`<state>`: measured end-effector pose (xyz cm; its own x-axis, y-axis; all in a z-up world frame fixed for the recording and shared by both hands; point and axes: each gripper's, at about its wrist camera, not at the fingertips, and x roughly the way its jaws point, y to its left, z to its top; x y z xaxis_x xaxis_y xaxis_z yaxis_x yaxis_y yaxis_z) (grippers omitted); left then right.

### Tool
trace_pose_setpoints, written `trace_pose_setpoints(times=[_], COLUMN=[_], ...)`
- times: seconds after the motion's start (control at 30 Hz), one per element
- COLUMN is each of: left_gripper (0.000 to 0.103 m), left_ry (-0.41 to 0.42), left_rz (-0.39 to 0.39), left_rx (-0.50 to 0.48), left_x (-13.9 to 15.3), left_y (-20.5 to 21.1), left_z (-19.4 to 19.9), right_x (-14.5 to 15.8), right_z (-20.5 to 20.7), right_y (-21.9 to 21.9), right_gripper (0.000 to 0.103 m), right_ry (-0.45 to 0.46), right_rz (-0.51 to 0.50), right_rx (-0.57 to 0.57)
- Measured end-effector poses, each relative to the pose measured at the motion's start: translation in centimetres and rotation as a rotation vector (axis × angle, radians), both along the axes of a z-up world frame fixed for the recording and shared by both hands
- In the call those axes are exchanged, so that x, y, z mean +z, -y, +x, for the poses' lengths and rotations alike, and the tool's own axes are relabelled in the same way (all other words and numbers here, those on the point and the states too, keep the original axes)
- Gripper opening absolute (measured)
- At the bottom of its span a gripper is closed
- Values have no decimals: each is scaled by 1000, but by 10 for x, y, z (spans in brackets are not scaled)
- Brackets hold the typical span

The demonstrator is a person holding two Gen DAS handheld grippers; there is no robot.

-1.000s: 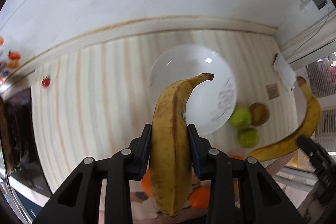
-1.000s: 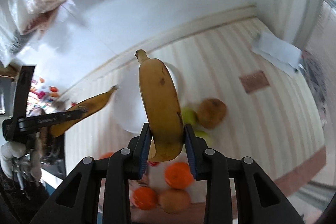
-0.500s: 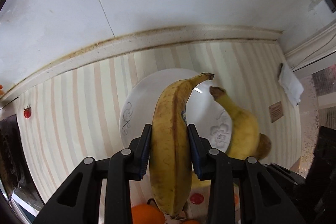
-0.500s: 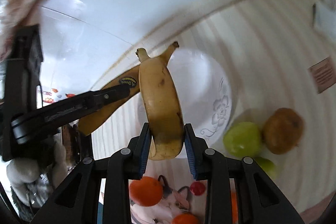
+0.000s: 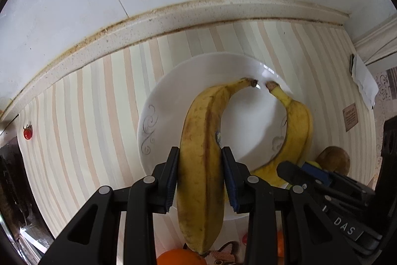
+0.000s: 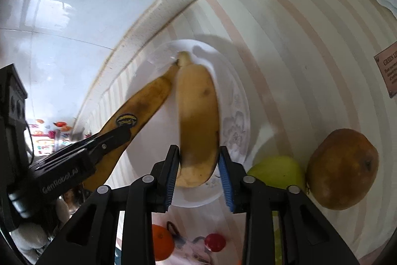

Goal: Organize fruits
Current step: 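Carry both bananas onto the white plate and open both tools, then grasp the large orange with the left tool while the right tool reaches the red apple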

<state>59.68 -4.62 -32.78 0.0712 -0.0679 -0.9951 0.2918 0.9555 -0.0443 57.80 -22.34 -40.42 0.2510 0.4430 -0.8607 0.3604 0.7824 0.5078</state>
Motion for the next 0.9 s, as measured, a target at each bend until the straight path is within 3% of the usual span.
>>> trace_pose_setpoints(times=[0.13, 0.27, 0.4, 0.43, 0.5, 0.53, 0.7, 0.9], left_gripper=[33, 37, 50, 65, 85, 87, 93, 93], left_ry=[-6, 6, 23, 27, 44, 50, 80, 153], left_rz=[34, 11, -14, -18, -25, -27, -34, -30], left_rx=[14, 54, 100, 108, 123, 132, 192, 232], left_x=[-3, 8, 19, 21, 26, 28, 39, 65], left_y=[-4, -15, -29, -33, -39, -43, -65, -79], left_z=[-3, -3, -6, -8, -14, -18, -36, -69], right_x=[-5, 16, 43, 49, 59, 65, 85, 122], right_z=[3, -1, -3, -3, -5, -9, -18, -47], right_y=[-1, -8, -15, -19, -25, -27, -35, -44], right_gripper=[45, 83, 90, 95, 96, 96, 96, 96], right_ry=[-17, 11, 48, 53, 71, 78, 111, 187], right_rz=[-12, -92, -223, -260, -344, -373, -468, -540], right_rx=[9, 39, 106, 127, 170, 184, 228, 247])
